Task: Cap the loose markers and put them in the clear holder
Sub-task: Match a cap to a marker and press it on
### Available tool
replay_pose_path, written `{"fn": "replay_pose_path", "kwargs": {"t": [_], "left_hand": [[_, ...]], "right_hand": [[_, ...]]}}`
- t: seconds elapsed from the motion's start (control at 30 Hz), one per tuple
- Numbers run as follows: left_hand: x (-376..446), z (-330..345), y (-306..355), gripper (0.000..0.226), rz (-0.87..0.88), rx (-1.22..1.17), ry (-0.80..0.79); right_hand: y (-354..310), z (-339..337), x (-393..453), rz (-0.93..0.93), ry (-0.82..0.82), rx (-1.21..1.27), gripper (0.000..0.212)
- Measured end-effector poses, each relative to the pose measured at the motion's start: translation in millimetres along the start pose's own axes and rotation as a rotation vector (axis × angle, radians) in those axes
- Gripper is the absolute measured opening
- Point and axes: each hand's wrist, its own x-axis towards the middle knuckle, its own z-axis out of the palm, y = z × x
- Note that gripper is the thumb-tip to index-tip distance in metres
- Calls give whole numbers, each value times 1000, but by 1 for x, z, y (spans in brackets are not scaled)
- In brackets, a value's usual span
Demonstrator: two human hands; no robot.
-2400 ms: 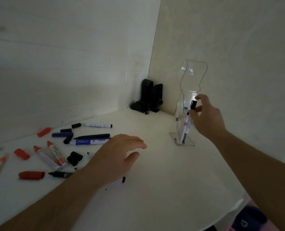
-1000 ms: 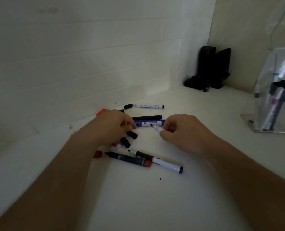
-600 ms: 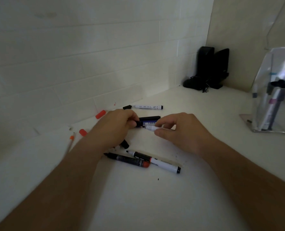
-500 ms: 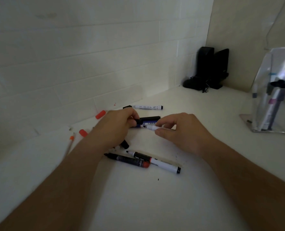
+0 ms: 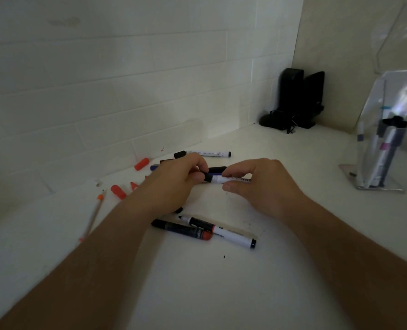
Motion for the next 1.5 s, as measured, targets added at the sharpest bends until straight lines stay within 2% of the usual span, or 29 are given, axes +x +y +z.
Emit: {"fn": "replay_pose_path", "kwargs": {"t": [0.23, 0.33, 0.43, 0.57, 0.67, 0.8, 0.87, 1.0, 1.03, 1.1, 1.13, 1.2, 1.27, 1.37, 1.5], "left_hand": [[-3, 5, 11, 23, -34, -197, 51], [-4, 8, 20, 27, -40, -187, 86], [-1, 7, 25, 26, -28, -193, 114], [-2, 11, 24, 25, 25, -164, 90], [-3, 18, 25, 18, 67, -169, 97], [-3, 26, 34, 4, 143, -156, 128], [-4, 26, 36, 5, 170, -190, 160], [-6, 29, 39, 13, 166, -296, 209], [-7, 29, 41, 19, 196, -311, 196], [-10, 28, 49, 46, 315, -288, 94], [-13, 28, 55, 60, 368, -250, 20], [-19, 30, 65, 73, 451, -126, -74], [-24, 36, 73, 73, 523, -46, -61], [-27, 47, 77, 61, 598, -51, -15], [-26, 53, 75, 48, 613, -32, 21]], "right_hand": [[-3, -1, -1, -141, 120, 40, 17], [-8, 2, -2, -176, 150, 103, 10], [-10, 2, -2, -176, 183, 177, 12], [-8, -4, -4, -170, 133, 173, 7], [-4, -12, -3, -184, 122, 88, 6], [-6, -23, -5, -198, 54, -181, 9], [-15, -28, -8, -222, 5, -270, 16], [-26, -44, -10, -265, -8, -420, 13], [-27, -53, -13, -264, 14, -447, 13], [-26, -78, -21, -277, 91, -510, 14], [-27, -94, -26, -275, 153, -500, 13], [-24, -130, -35, -223, 355, -386, 13], [-20, -164, -40, -149, 556, -298, 14], [-11, -199, -43, -66, 758, -245, 12], [9, -209, -44, 52, 796, -259, 16]]}}
